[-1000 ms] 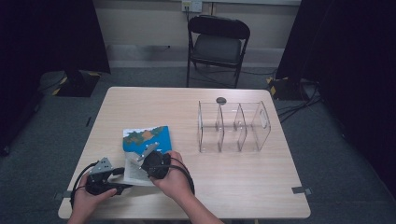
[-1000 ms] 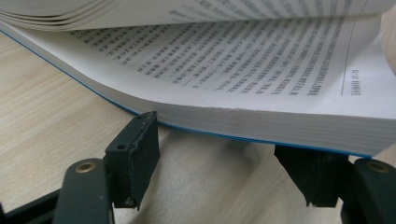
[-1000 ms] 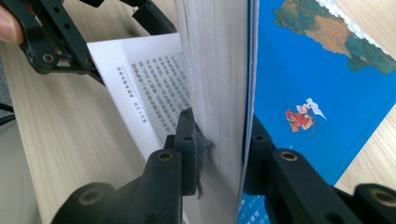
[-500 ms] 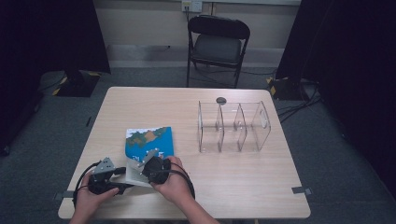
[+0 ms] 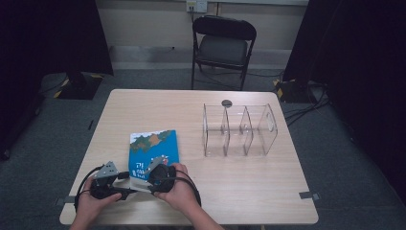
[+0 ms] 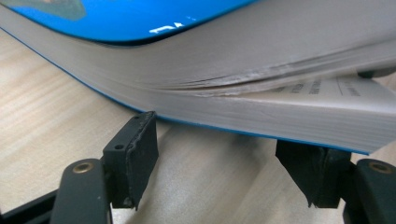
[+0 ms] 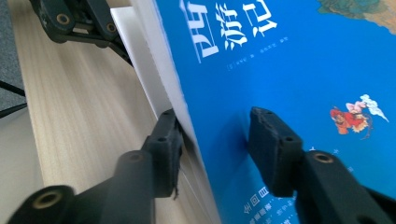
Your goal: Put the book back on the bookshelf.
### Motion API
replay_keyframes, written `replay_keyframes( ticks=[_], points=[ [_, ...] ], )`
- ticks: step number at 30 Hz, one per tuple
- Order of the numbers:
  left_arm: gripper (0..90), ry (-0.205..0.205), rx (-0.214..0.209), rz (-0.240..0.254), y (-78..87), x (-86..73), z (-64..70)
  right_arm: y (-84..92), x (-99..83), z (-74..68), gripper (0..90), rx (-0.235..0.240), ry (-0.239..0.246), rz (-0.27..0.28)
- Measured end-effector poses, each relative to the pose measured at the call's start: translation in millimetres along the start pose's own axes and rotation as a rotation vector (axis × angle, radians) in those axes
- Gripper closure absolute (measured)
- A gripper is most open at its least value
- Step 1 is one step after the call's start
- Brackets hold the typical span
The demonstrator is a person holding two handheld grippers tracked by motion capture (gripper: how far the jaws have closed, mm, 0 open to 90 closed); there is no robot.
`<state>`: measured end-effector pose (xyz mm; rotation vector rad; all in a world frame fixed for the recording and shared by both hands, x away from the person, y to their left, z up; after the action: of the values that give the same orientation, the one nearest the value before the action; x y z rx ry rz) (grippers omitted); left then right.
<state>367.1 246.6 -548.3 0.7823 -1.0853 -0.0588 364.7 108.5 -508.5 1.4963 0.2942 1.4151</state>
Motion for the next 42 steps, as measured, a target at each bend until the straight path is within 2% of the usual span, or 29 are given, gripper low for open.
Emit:
replay_keyframes(
  ticks=[4, 6, 7, 8, 9, 14, 15, 17, 18, 19, 22, 23, 25, 29, 33, 42],
  points=[
    [29.5, -0.008, 0.011, -0.022, 0.3, -1.0, 0.1, -2.0, -3.4, 0.1, 45.7, 0.003, -0.016, 0.02],
    [29.4, -0.008, 0.003, -0.017, -0.7, -0.5, 0.7, -3.3, -5.2, 1.9, 40.3, 0.009, -0.025, 0.043],
    [29.5, -0.002, -0.002, -0.01, -0.4, 0.1, 0.6, -2.9, -6.6, 2.3, 36.4, 0.016, -0.037, 0.036],
    [29.4, -0.002, -0.002, -0.01, -0.4, 0.1, 0.6, -2.9, -6.6, 2.3, 36.4, 0.016, -0.037, 0.036],
    [29.4, 0.007, -0.012, 0.001, -0.2, 1.1, 0.9, -3.0, -8.1, 1.5, 32.2, 0.037, -0.052, 0.04],
    [29.4, 0.006, -0.008, -0.002, -0.5, 1.9, 1.1, -3.5, -9.8, 0.3, 28.9, 0.025, -0.036, 0.046],
    [29.4, 0.007, -0.007, -0.004, -0.5, 2.6, 1.5, -6.4, -10.4, -1.5, 24.0, -0.005, -0.01, 0.053],
    [29.4, 0.008, -0.004, -0.009, -0.1, 2.9, 1.6, -10.1, -10.5, -4.1, 19.7, -0.038, 0.023, 0.066],
    [29.4, 0.008, -0.004, -0.009, -0.1, 2.9, 1.6, -10.1, -10.5, -4.1, 19.7, -0.038, 0.023, 0.066],
    [29.4, 0.006, -0.008, -0.002, -0.7, 3.5, 1.8, -13.8, -10.4, -5.5, 18.3, -0.07, 0.053, 0.086],
    [29.4, 0.001, -0.01, -0.005, -0.3, 4.2, 1.7, -16.3, -10.2, -6.0, 18.2, -0.097, 0.062, 0.103],
    [29.4, 0.0, -0.009, -0.009, 0.0, 4.3, 1.7, -18.7, -10.2, -6.3, 18.2, -0.126, 0.081, 0.115],
    [29.3, 0.0, -0.01, -0.01, 0.2, 4.4, 1.7, -21.4, -10.2, -6.8, 17.8, -0.147, 0.102, 0.132],
    [29.4, -0.005, -0.01, -0.013, 0.2, 5.3, 1.9, -25.4, -9.5, -6.1, 17.2, -0.175, 0.116, 0.16],
    [29.4, -0.003, -0.013, -0.018, 0.6, 5.5, 2.1, -28.8, -8.8, -5.6, 16.5, -0.198, 0.111, 0.18],
    [29.8, -0.009, -0.012, -0.028, 1.2, 6.1, 2.6, -34.7, -6.3, -6.0, 14.7, -0.223, 0.126, 0.204]
  ],
)
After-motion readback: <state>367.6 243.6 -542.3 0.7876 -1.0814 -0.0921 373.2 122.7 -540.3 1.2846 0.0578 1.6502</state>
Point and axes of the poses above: each handheld gripper's, and its own axes: y roughly backward along the jaws, x roughly out of its top, z roughly to its right, the point moved 8 cm from there along -y, roughly forward along the jaws, and after that the axes turned 11 degrees about -x, right-handed, at the moved point
